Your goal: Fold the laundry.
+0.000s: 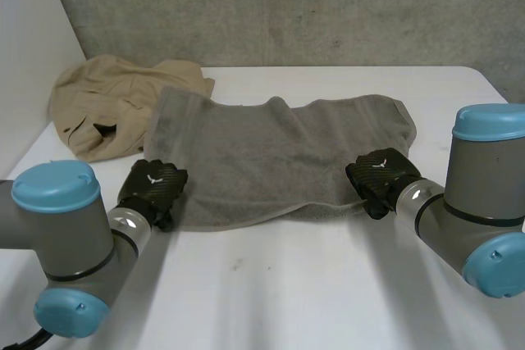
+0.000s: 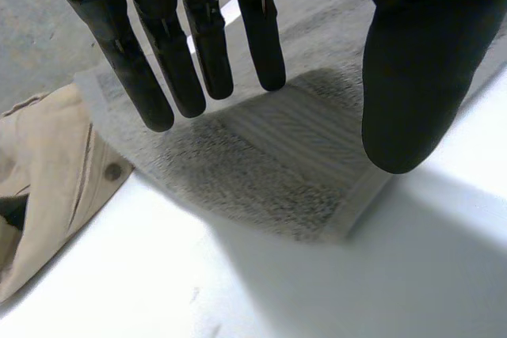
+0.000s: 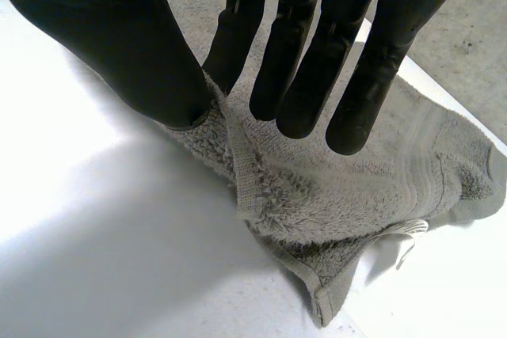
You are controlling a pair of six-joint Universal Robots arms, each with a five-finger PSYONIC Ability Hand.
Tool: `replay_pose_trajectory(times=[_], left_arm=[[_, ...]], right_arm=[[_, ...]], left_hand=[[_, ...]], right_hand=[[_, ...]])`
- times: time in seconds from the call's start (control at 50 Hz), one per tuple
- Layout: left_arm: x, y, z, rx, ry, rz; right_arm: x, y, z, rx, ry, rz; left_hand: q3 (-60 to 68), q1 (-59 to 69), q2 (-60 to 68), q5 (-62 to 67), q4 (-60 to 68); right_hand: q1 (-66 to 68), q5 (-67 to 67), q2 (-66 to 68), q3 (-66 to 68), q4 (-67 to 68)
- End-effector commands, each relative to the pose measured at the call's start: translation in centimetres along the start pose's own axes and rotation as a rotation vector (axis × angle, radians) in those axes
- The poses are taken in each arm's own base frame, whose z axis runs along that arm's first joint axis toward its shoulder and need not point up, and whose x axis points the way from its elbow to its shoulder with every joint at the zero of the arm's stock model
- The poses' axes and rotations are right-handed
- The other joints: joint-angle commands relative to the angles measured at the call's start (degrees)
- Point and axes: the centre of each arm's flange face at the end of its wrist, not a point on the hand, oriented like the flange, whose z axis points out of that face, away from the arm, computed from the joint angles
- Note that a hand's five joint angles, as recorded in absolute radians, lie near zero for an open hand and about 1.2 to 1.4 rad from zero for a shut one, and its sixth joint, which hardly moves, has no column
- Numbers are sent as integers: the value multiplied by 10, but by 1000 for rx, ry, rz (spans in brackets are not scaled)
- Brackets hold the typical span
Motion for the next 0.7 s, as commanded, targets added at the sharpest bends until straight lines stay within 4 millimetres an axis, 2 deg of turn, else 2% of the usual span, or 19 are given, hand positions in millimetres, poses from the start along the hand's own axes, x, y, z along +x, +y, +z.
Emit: replay_pose_trajectory(times=[0.02, 0.26, 0.32, 0.34, 0.36, 0.44, 0.46, 0.52, 0.58, 0.6, 0.7], left_arm=[[-5, 5, 10, -19, -14, -4], [-9, 9, 31, -22, -30, -7], [-9, 10, 37, -21, -34, -8], [-10, 10, 40, -18, -37, -8], [-11, 10, 41, -19, -40, -9], [-14, 8, 43, -13, -49, -11], [-15, 8, 42, -14, -50, -11], [-20, -1, 36, 8, -64, -14], [-29, -21, 24, 63, -88, -21], [-31, -25, 21, 75, -93, -23], [-39, -43, 8, 129, -117, -30]], right_arm=[[0, -1, 0, 2, 0, -1], [0, 1, -1, -2, -1, 0], [0, 1, -1, -2, -1, 0], [0, 1, -1, -2, -1, 0], [0, 1, -1, -4, 0, 1], [-1, 2, -1, -6, -1, 4], [-1, 2, -2, -8, 0, 7], [-1, 3, -2, -9, 2, 29], [3, 4, -1, -12, 17, 79], [10, 6, 0, -21, 36, 127], [34, 19, 3, -54, 88, 270]], left_hand=[[-1, -6, -2, -2, -3], [29, 24, 28, 28, 27], [190, 185, 189, 189, 188], [354, 349, 353, 353, 352], [435, 430, 435, 434, 434], [459, 454, 459, 459, 458], [459, 454, 459, 459, 458], [459, 454, 459, 459, 458], [459, 454, 459, 459, 458], [459, 454, 459, 459, 458], [459, 454, 459, 459, 458]], right_hand=[[235, 129, 133, 123, 119], [235, 129, 133, 123, 119], [235, 129, 133, 123, 119], [235, 129, 133, 123, 119], [235, 129, 133, 123, 119], [218, 111, 115, 105, 101], [39, -67, -64, -73, -77], [-249, -355, -352, -362, -366], [-354, -460, -457, -467, -471], [-378, -484, -481, -490, -494], [-390, -496, -493, -502, -506]])
